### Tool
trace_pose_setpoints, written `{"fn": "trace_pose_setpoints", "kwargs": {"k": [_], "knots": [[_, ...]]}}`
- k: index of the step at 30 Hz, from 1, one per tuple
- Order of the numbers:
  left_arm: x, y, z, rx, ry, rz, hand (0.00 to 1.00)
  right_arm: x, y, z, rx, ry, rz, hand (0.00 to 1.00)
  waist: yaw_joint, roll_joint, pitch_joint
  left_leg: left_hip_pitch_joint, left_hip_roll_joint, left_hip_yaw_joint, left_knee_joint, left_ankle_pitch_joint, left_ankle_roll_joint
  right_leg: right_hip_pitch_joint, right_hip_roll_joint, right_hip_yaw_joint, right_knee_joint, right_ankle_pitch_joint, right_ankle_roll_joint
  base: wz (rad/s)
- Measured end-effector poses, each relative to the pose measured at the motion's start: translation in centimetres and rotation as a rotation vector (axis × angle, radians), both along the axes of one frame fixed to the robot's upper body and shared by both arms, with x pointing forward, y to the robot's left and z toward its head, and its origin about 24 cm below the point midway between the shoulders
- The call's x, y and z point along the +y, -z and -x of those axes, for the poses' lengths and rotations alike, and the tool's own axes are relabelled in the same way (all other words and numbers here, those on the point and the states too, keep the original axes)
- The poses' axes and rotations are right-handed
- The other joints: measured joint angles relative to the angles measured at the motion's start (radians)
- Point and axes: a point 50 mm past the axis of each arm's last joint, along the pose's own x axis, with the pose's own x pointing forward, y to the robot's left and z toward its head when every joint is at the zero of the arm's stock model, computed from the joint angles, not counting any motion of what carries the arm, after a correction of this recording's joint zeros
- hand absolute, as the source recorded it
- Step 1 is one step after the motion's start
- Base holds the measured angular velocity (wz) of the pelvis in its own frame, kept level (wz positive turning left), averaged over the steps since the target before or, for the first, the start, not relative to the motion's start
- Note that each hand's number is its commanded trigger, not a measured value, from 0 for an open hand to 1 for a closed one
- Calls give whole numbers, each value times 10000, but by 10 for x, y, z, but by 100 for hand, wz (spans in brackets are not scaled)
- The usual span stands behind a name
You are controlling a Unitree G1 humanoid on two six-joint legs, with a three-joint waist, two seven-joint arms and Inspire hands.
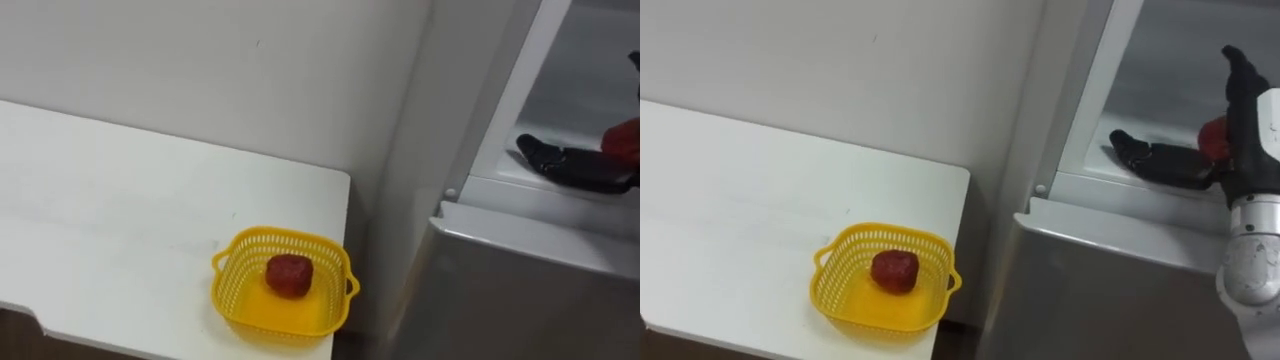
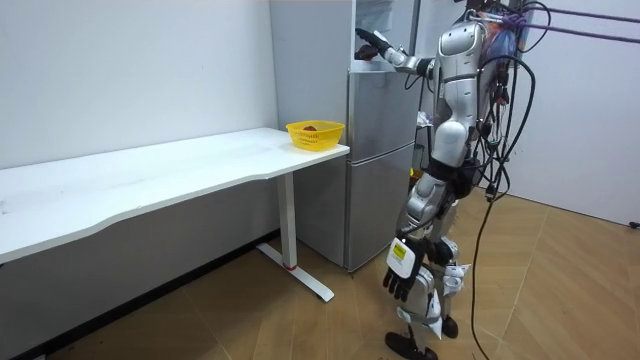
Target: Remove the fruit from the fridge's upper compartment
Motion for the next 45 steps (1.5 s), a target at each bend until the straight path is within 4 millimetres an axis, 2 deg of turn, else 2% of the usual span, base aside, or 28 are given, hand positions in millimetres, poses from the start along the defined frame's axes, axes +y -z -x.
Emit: {"fn": "trace_pose_setpoints", "kwargs": {"k": [9, 23, 33, 41, 42, 43, 44, 45], "knots": [[0, -2, -7, -349, 67, -2, 0, -16, -1, -4, 403, 605, 105, 0, -18, -5, -13, -152, -72, -43, 7, 18, 8, -167, -14, -33, 72, 0, 0, 0], [2, -3, -7, -382, 90, -55, 0, -20, -12, -6, 201, 893, 516, 0, -115, 19, -11, -380, -85, -182, 169, 18, 8, -273, -20, -154, 100, 0, -1, 3], [4, -4, -9, -538, 17, -118, 0, -23, 0, -8, 733, 685, -407, 0, -31, 36, -15, -395, -79, -139, 316, 20, 10, -247, -18, -155, 102, 0, -1, 0], [3, -4, -9, -534, 28, -72, 0, -29, 1, -12, 1303, 347, -1132, 0, -23, 100, 21, -491, 12, -139, 352, 15, 6, -243, -3, -149, 122, 13, -23, 1], [3, -4, -8, -484, 59, -46, 0, -30, 1, -12, 1387, 307, -1139, 9, -16, 115, 16, -487, 15, -135, 361, 15, 6, -243, -4, -149, 127, 15, -26, 0], [2, -4, -7, -436, 73, -15, 0, -31, 1, -12, 1485, 279, -1130, 23, -27, 122, 11, -491, 15, -139, 364, 16, 6, -243, -7, -148, 129, 16, -28, 0], [2, -4, -7, -421, 72, -4, 0, -32, 1, -11, 1537, 274, -1128, 27, -28, 122, 10, -494, 15, -144, 366, 16, 6, -243, -6, -149, 129, 16, -29, 0], [2, -4, -5, -381, 63, 15, 0, -33, 0, -12, 1652, 226, -1127, 60, -32, 124, 7, -495, 16, -151, 370, 16, 6, -244, -4, -147, 129, 17, -30, 0]]}}
